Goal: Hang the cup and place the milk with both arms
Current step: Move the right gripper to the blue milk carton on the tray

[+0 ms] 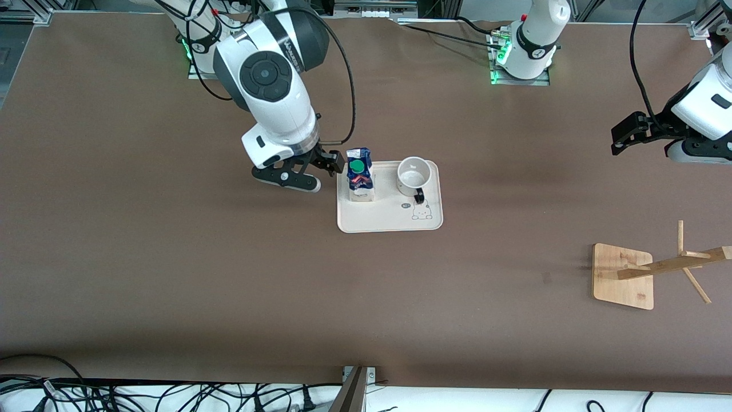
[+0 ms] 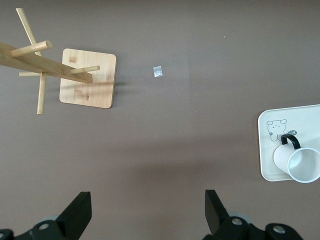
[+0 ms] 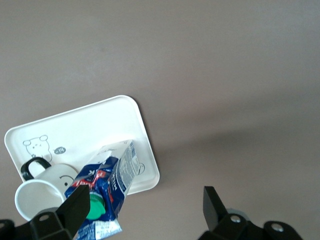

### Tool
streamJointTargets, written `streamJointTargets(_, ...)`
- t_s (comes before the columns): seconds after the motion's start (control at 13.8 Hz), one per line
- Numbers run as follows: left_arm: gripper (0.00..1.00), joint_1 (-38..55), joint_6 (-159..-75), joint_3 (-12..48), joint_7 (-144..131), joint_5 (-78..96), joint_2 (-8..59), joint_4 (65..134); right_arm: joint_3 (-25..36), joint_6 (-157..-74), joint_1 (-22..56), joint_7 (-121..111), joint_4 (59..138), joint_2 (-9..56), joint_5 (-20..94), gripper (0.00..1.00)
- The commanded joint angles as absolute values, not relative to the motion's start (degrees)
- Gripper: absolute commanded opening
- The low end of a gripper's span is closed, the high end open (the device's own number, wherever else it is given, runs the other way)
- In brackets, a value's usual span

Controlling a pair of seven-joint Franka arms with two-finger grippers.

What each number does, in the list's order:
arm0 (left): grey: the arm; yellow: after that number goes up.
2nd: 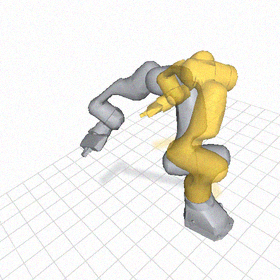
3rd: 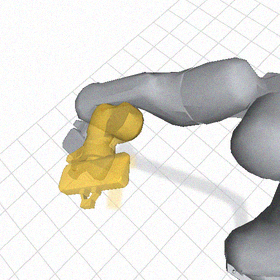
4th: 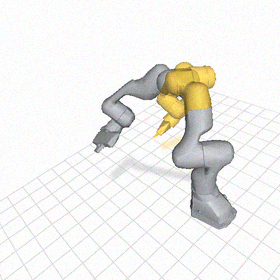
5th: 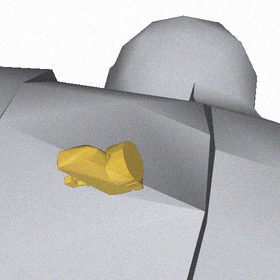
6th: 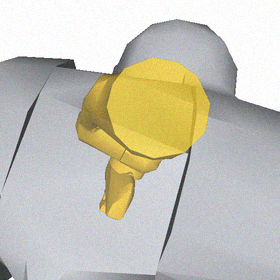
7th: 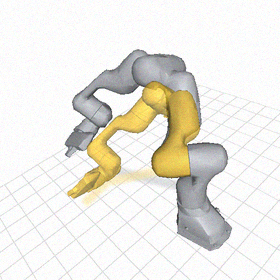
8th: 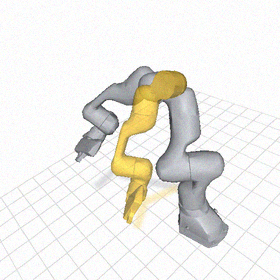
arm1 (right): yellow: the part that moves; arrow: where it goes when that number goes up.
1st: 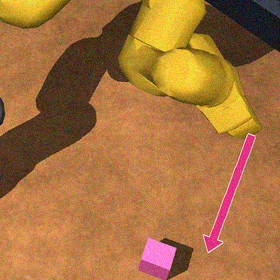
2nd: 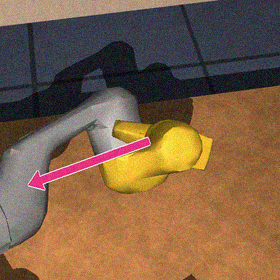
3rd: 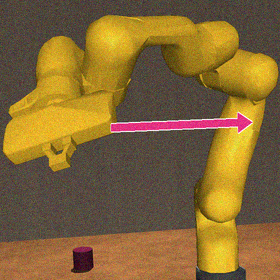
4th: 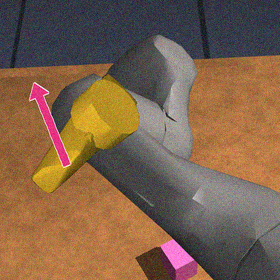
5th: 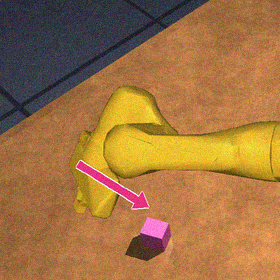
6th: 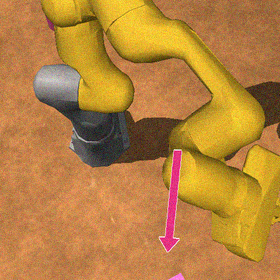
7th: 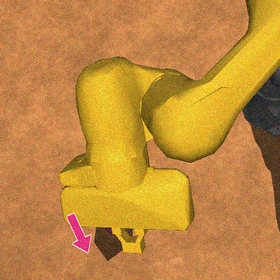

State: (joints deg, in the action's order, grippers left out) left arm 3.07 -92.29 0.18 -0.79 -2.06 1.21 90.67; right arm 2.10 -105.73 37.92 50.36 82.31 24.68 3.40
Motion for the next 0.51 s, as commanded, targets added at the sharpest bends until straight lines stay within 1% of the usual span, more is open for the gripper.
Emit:
streamJointTargets(0.0,1.00,2.9,-91.0,0.4,-0.4,-2.2,2.2,88.7,2.7,-106.6,38.1,54.8,81.9,25.7,4.3,1.00)
streamJointTargets(0.14,1.00,2.9,-91.0,0.4,-0.4,-2.2,2.2,88.7,2.8,-106.7,38.3,57.3,81.9,25.9,8.8,1.00)
streamJointTargets(0.43,1.00,2.9,-90.9,0.4,-0.4,-2.2,2.2,88.7,2.8,-109.6,42.5,58.2,81.9,28.0,8.9,1.00)
